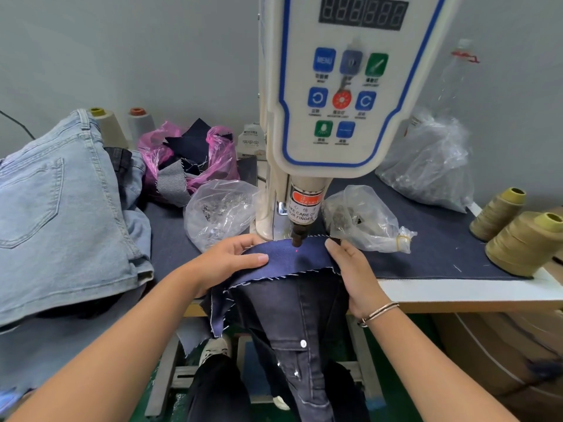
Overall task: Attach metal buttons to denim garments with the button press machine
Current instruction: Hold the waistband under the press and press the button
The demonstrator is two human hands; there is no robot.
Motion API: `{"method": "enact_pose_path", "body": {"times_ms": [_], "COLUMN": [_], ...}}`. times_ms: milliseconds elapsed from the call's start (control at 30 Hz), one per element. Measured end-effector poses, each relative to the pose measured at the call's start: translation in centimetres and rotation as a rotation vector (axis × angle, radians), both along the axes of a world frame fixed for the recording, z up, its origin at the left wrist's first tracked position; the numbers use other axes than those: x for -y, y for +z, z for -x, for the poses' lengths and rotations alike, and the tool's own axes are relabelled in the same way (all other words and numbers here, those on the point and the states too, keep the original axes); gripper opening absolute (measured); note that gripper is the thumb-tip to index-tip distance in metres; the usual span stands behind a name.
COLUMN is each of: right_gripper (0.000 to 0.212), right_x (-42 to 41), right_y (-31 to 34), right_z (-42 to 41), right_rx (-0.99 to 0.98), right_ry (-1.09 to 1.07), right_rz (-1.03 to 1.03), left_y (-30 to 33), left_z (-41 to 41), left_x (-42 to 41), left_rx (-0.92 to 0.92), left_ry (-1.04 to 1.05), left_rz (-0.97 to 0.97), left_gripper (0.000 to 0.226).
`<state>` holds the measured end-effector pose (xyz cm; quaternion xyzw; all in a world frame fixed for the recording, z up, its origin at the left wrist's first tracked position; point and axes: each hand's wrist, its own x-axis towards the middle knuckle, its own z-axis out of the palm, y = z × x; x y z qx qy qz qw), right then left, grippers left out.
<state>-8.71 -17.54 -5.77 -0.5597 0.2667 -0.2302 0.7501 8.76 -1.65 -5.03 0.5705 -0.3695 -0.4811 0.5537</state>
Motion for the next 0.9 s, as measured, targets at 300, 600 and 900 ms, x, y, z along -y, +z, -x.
{"method": "enact_pose_path", "body": {"times_ms": [300, 600, 900], "right_gripper": [0.035, 0.028, 0.025], "right_x": [-0.39, -0.51, -0.56], "right_y": [0.47, -0.10, -0.26], "right_z": [-0.08, 0.40, 0.55], "right_rx": [-0.028, -0.010, -0.022], "right_ry": [0.063, 0.021, 0.012], "right_rz": [0.082, 0.087, 0.126], "left_y": [0.02, -0.07, -0.52], "left_z": [-0.03, -0.20, -0.47], "left_x": [-0.51, -0.29, -0.19], "left_rx": [0.008, -0.041, -0.030], "left_ry": [-0.023, 0.006, 0.012], "left_rz": [-0.013, -0.020, -0.027], "left_gripper": [0.024, 0.028, 0.034]}}
